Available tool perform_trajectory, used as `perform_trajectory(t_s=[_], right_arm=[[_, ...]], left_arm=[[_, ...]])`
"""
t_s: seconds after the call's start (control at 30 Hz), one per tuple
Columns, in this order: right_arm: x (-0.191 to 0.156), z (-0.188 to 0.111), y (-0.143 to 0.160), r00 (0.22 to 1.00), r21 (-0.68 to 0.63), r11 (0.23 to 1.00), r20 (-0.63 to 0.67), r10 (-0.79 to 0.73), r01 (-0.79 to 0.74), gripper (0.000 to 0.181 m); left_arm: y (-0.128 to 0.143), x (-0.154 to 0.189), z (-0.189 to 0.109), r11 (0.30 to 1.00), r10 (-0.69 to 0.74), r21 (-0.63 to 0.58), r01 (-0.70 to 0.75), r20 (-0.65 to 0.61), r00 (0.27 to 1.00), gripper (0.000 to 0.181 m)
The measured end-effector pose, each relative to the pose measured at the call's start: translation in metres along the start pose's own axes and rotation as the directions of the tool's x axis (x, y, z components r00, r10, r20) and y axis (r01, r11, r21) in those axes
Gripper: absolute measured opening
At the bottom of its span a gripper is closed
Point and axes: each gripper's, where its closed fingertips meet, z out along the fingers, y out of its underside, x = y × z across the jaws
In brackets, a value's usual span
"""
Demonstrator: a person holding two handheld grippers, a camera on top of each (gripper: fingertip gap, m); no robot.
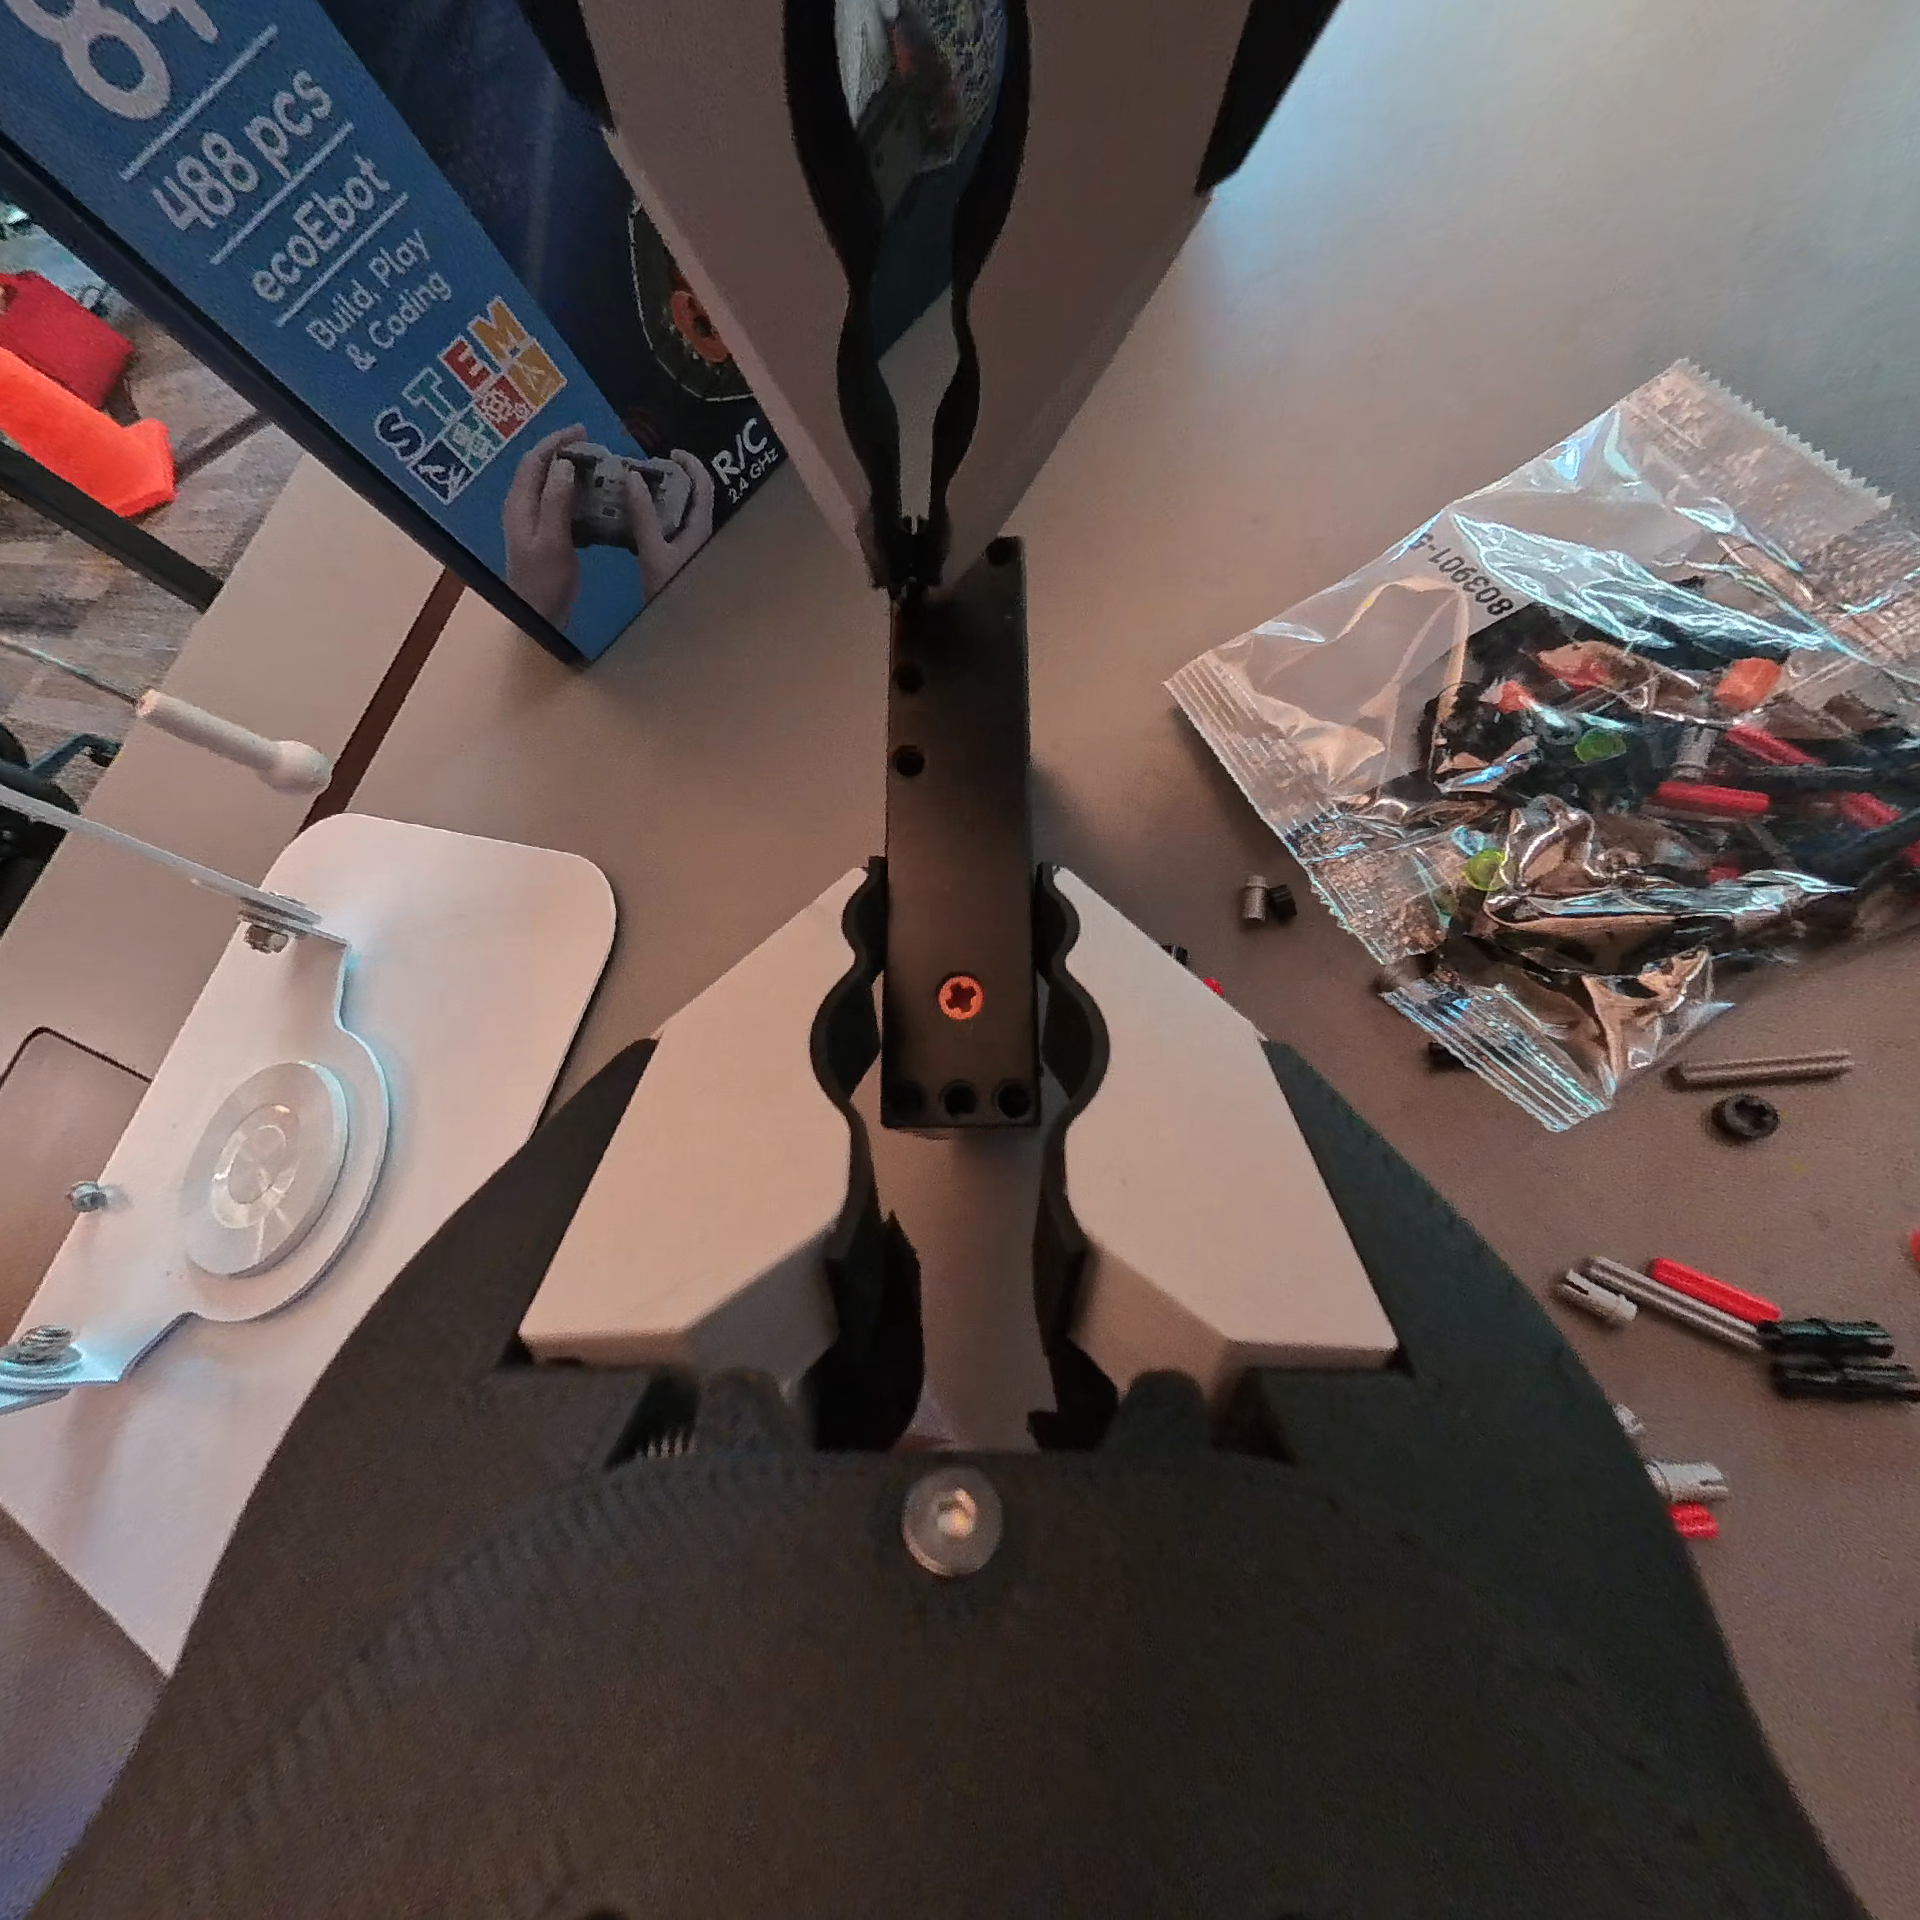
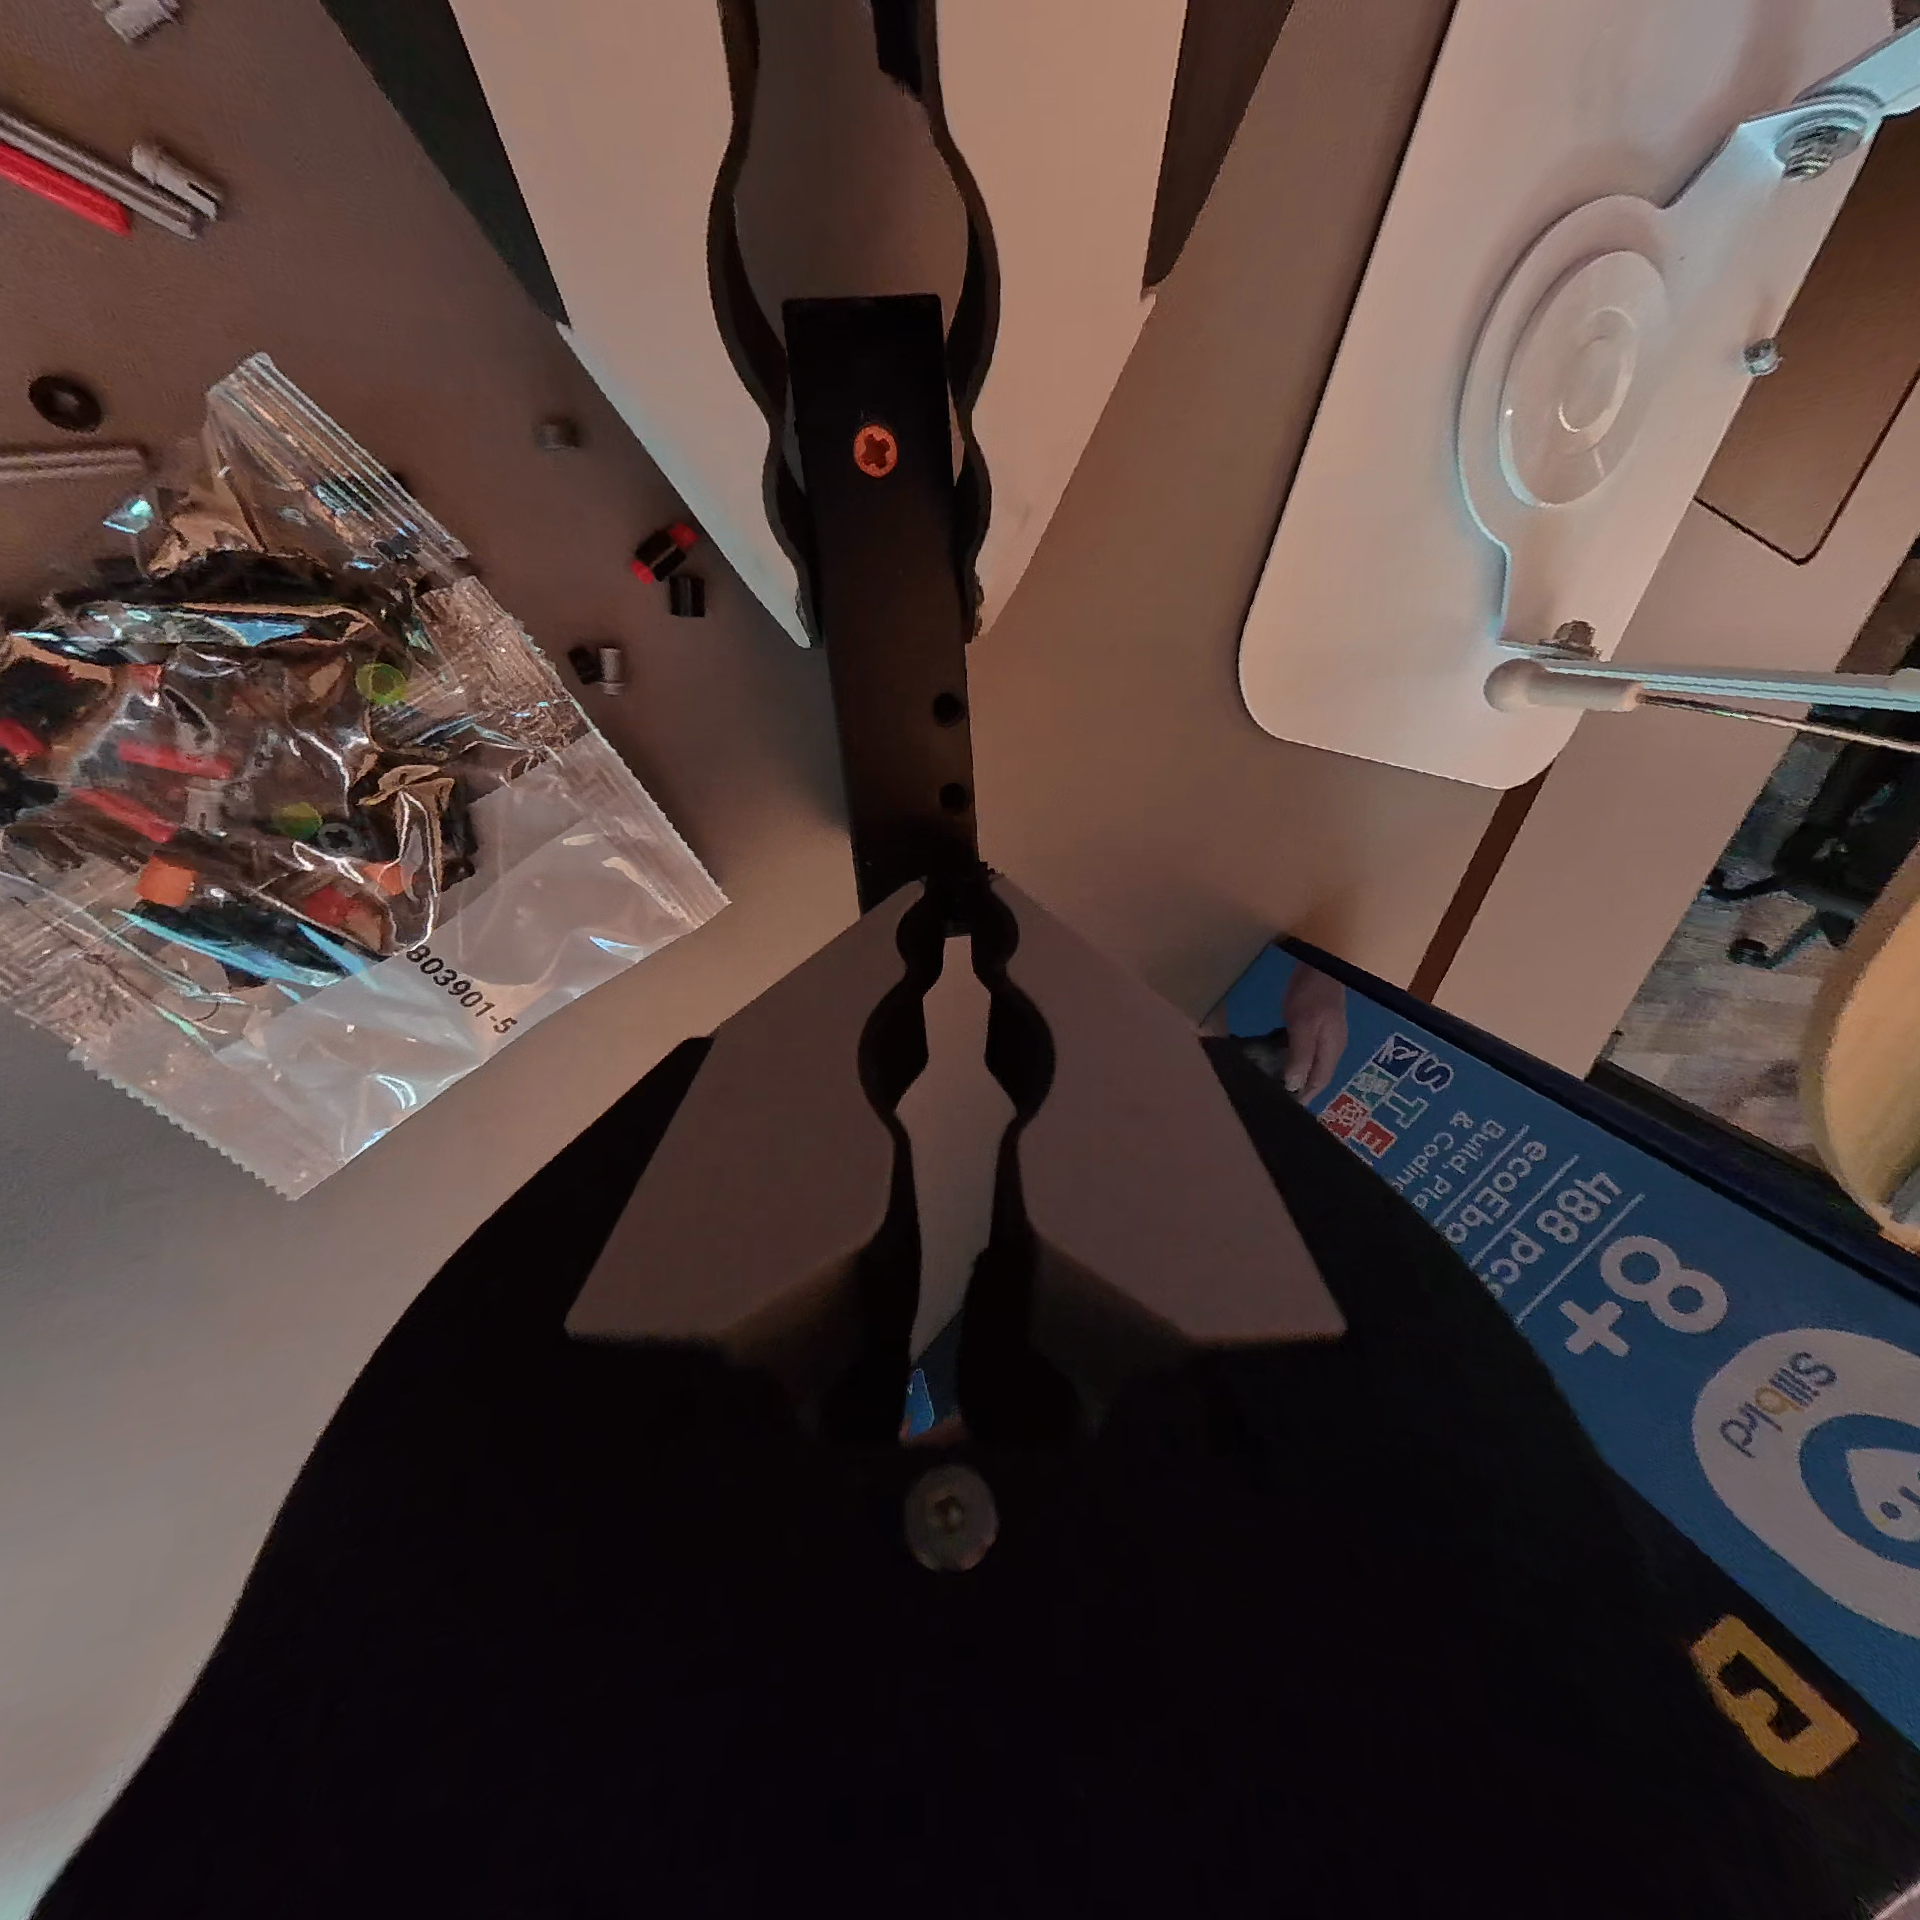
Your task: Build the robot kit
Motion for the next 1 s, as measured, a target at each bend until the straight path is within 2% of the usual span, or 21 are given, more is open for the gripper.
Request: perform_trajectory(t_s=[0.27, 0.67, 1.0], right_arm=[[-0.0026, -0.0001, 0.001, 0.997, 0.032, 0.999, 0.076, 0.02, -0.022, 0.002], [-0.0083, -0.0009, 0.0059, 0.989, -0.021, 1.0, 0.148, 0.015, -0.012, 0.002], [-0.0098, -0.0014, 0.0077, 0.959, 0.031, 0.997, 0.277, 0.061, -0.072, 0.002]], left_arm=[[-0.001, 0.0005, 0.001, 1.0, -0.019, 0.001, 0.019, -0.005, 1.0, 0.024], [-0.006, 0.0029, 0.0021, 1.0, -0.016, 0.007, 0.016, -0.002, 1.0, 0.024], [-0.008, 0.0042, 0.0025, 1.0, -0.002, 0.005, 0.002, 0.001, 1.0, 0.024]])
